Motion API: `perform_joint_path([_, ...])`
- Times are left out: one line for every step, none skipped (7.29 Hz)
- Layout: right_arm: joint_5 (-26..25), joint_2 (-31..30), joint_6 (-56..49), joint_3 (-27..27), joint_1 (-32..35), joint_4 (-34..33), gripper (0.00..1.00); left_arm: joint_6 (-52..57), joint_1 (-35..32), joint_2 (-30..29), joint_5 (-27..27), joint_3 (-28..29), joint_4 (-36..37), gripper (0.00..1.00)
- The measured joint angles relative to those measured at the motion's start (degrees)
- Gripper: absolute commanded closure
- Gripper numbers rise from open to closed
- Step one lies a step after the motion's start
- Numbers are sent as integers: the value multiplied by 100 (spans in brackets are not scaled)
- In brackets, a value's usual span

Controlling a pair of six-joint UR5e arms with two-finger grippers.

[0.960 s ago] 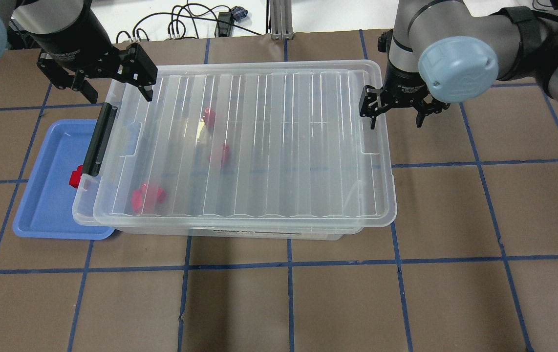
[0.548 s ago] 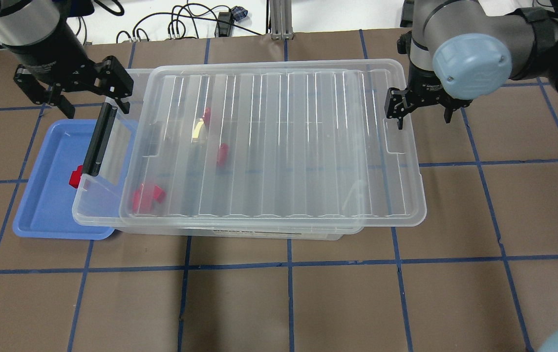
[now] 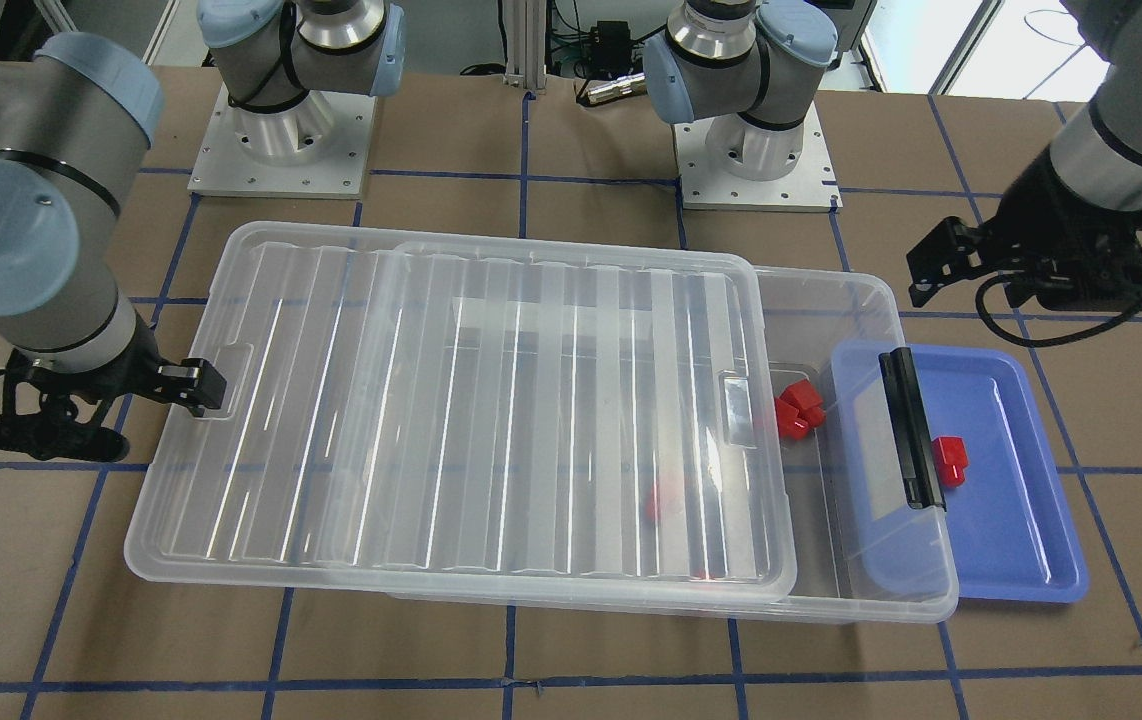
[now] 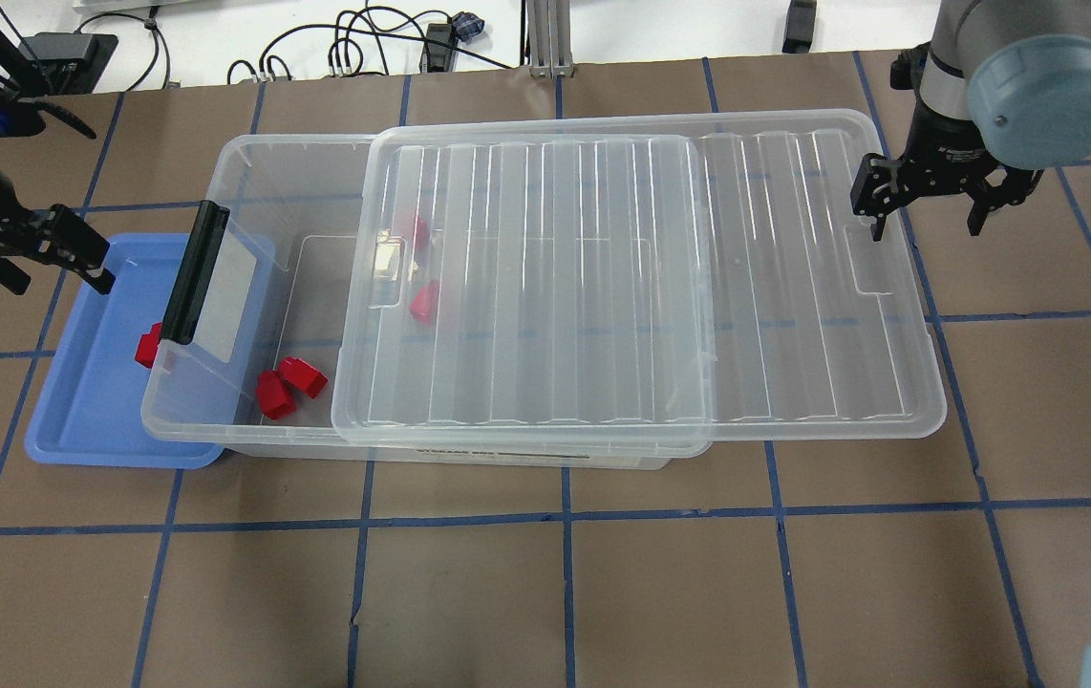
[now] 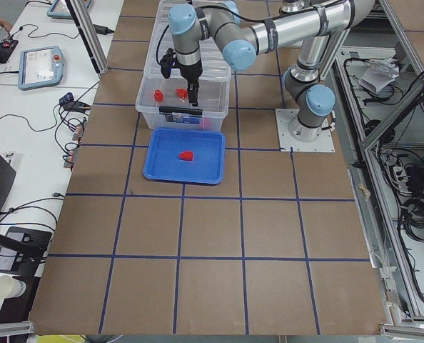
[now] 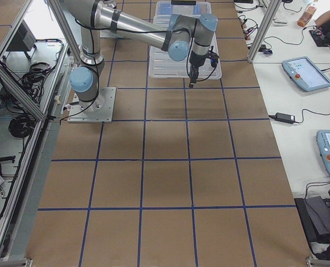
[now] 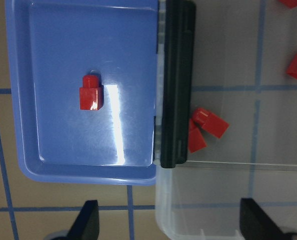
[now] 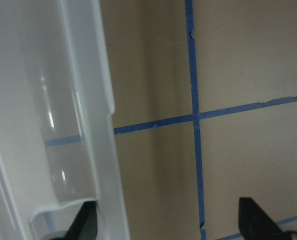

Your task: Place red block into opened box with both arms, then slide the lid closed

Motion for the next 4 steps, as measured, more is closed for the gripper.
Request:
perform_joint_path([-2,-6,-2,-4,-120,40,0,571,290,-203,-67,-194,367,0])
perform_joint_path([-1,-10,-3,-6,-231,64,0,958,449,-444,-112,-304,690,0])
perform_joint_path([-2,-12,-3,-5,-314,76,0,1161,526,-722,-114,-392,1111,0])
perform_joint_path([1,-14,-3,-4,-359,82,0,1218,587,-998,-112,-463,1481,0])
